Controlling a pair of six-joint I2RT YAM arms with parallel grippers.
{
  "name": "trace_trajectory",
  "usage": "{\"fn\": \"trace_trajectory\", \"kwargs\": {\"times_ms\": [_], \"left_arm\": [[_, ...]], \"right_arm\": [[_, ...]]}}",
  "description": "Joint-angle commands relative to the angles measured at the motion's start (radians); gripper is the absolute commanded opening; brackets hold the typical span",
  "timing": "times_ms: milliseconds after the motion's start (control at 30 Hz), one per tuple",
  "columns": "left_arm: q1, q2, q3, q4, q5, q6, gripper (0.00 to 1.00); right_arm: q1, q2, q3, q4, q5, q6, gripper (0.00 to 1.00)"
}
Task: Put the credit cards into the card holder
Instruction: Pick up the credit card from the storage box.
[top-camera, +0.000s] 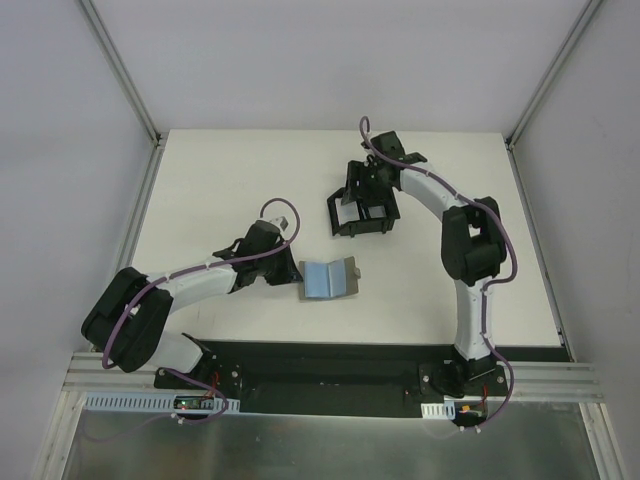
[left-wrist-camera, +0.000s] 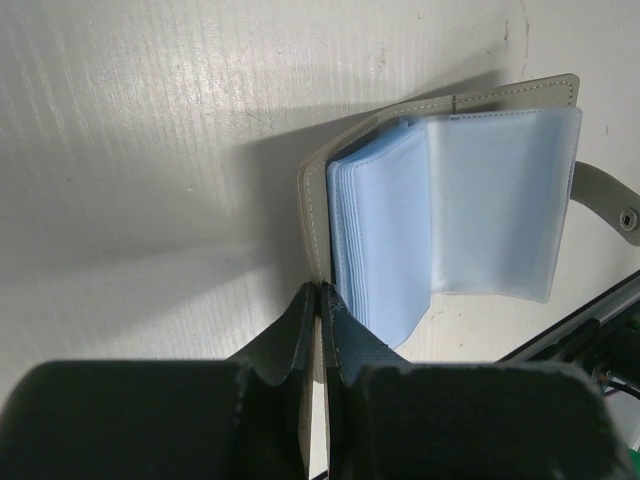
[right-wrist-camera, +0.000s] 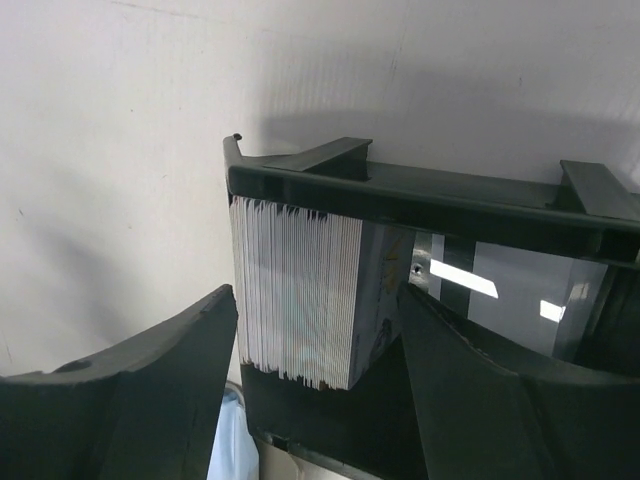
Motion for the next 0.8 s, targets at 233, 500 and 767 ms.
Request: {"fn": "trace_trajectory", "kwargs": {"times_ms": [233, 500, 767], "left_arm": [[0.01, -0.004, 0.042, -0.001, 0.018, 0.019, 0.0], [0.01, 0.012, 0.046, -0.001, 0.024, 0.017, 0.0], [0.01, 0.016, 0.051, -0.002, 0.026, 0.019, 0.0]], "right_arm": [[-0.021, 0.038, 0.038, 0.027, -0.09, 0.003, 0.69], [-0.023, 0.061, 0.049, 0.011, -0.139, 0.003, 0.67], [-0.023, 0.024, 0.038, 0.022, -0.168, -0.003, 0.49]]}}
